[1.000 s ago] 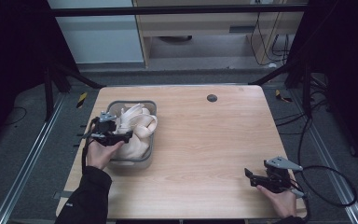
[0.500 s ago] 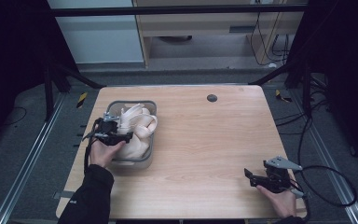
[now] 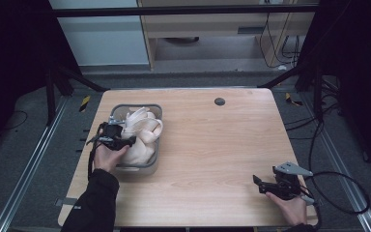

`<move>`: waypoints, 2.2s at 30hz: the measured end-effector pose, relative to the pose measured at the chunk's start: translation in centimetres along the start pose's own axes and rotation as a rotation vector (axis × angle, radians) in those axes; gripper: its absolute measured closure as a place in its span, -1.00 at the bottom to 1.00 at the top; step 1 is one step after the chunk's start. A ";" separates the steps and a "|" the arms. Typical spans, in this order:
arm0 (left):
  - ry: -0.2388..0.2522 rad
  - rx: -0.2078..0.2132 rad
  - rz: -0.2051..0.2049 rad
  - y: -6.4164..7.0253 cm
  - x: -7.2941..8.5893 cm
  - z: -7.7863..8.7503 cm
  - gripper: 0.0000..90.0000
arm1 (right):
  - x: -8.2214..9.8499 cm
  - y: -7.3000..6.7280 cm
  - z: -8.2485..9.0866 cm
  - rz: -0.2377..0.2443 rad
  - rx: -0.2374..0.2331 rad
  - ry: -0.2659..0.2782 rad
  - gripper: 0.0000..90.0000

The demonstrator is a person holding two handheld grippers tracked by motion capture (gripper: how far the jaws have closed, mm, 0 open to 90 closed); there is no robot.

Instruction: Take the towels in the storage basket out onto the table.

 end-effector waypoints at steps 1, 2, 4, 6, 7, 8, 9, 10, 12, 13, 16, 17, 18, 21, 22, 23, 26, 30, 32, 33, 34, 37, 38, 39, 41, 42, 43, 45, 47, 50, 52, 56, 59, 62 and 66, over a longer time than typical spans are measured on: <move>-0.003 -0.002 0.001 0.0 0.0 0.1 0.38 | 0.0 0.0 0.0 0.002 0.000 0.001 -0.69; -0.006 -0.003 -0.002 -0.1 0.0 0.1 0.40 | 0.0 0.0 0.0 0.002 0.001 0.000 -0.69; -0.001 -0.011 0.004 -0.1 0.0 0.3 0.42 | 0.0 0.0 0.0 0.003 0.002 0.001 -0.69; 0.002 -0.012 0.006 -0.2 -0.1 0.4 0.44 | 0.0 0.1 0.0 0.003 0.001 0.002 -0.69; 0.005 -0.013 0.007 -0.2 -0.1 0.6 0.45 | 0.0 0.1 0.0 0.002 0.001 0.002 -0.69; 0.007 -0.014 0.009 -0.2 -0.1 0.7 0.45 | 0.0 0.1 0.0 0.003 0.002 0.002 -0.69; 0.017 -0.014 0.010 -0.2 -0.2 1.0 0.46 | 0.0 0.1 0.0 0.004 0.003 0.001 -0.69; 0.017 -0.014 0.010 -0.2 -0.2 1.0 0.46 | 0.0 0.1 0.0 0.004 0.003 0.001 -0.69; 0.030 -0.013 0.008 -0.2 -0.4 1.5 0.47 | 0.0 0.1 0.0 0.005 0.003 0.001 -0.69; 0.038 -0.013 0.009 -0.2 -0.5 1.8 0.47 | 0.0 0.1 0.0 0.005 0.004 0.001 -0.69; 0.053 -0.012 0.011 -0.1 -0.7 2.4 0.48 | 0.0 0.0 0.1 -0.004 0.001 0.000 -0.69; 0.062 -0.012 0.012 -0.1 -0.9 2.7 0.48 | 0.0 0.0 0.1 -0.003 0.002 -0.001 -0.69; 0.062 -0.012 0.012 -0.1 -0.9 2.7 0.48 | 0.0 0.0 0.1 -0.003 0.002 -0.001 -0.69; 0.082 -0.011 0.014 -0.1 -1.2 3.3 0.49 | 0.0 0.0 0.1 -0.001 0.002 0.000 -0.69; 0.088 -0.011 0.014 -0.1 -1.3 3.5 0.49 | 0.0 0.0 0.1 -0.001 0.002 0.000 -0.69; 0.095 -0.009 0.016 0.0 -1.5 3.7 0.49 | 0.0 0.0 0.1 -0.002 0.002 0.000 -0.69; 0.107 -0.007 0.015 0.1 -1.8 4.3 0.50 | 0.0 0.0 0.1 0.000 0.002 0.001 -0.69; 0.126 -0.006 0.013 0.3 -2.4 5.2 0.50 | 0.0 0.0 0.1 -0.005 0.002 0.000 -0.69; 0.131 -0.007 0.010 0.4 -2.6 5.5 0.51 | 0.0 0.0 0.1 -0.005 0.002 0.000 -0.69; 0.133 -0.007 0.011 0.4 -2.7 5.6 0.51 | 0.0 0.0 0.1 -0.005 0.002 0.000 -0.69; 0.133 -0.007 0.011 0.4 -2.7 5.6 0.51 | 0.0 0.0 0.1 -0.005 0.002 0.000 -0.69; 0.146 -0.006 0.011 0.5 -2.9 6.2 0.52 | 0.0 0.0 0.1 -0.007 0.001 0.000 -0.69; 0.146 -0.006 0.011 0.5 -2.9 6.2 0.52 | 0.0 0.0 0.1 -0.007 0.001 0.000 -0.69; 0.153 -0.004 0.013 0.5 -3.0 6.4 0.52 | 0.0 0.0 0.1 -0.005 0.001 0.001 -0.69; 0.161 -0.002 0.015 0.5 -3.2 6.7 0.52 | 0.0 0.0 0.1 -0.004 0.001 0.001 -0.69; 0.166 0.000 0.014 0.5 -3.4 6.9 0.52 | 0.0 0.0 0.1 -0.004 0.001 0.001 -0.69; 0.172 0.000 0.016 0.5 -3.5 7.1 0.52 | 0.0 0.0 0.1 -0.004 0.001 0.001 -0.69; 0.181 0.002 0.013 0.6 -3.8 7.6 0.52 | 0.0 0.0 0.1 -0.004 0.002 0.001 -0.69; 0.189 0.002 0.010 0.7 -4.1 8.0 0.53 | 0.0 0.0 0.1 -0.005 0.002 0.001 -0.69; 0.199 0.002 0.004 0.8 -4.4 8.6 0.53 | 0.0 -0.1 0.1 -0.006 0.001 0.001 -0.69; 0.207 0.002 0.003 0.8 -4.7 9.0 0.53 | 0.0 0.0 0.1 -0.004 0.002 0.002 -0.69; 0.222 0.004 -0.001 1.0 -5.2 9.9 0.54 | 0.0 0.0 0.1 -0.004 0.001 0.002 -0.69; 0.233 0.008 0.000 1.0 -5.6 10.4 0.54 | 0.0 0.0 0.1 -0.001 0.002 0.003 -0.69; 0.238 0.008 -0.004 1.1 -5.9 10.8 0.54 | 0.0 0.0 0.1 -0.005 0.001 0.002 -0.69; 0.249 0.011 -0.006 1.2 -6.2 11.3 0.54 | 0.0 -0.1 0.1 -0.005 0.001 0.002 -0.69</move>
Point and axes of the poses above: each handheld gripper's, and its own axes: z roughly backward along the jaws, x roughly out of its underside, y roughly to its right, the point moved 10 cm from there along -z, roughly forward along the jaws, and after that the axes turned 2 degrees about z, right-handed, at the moved point
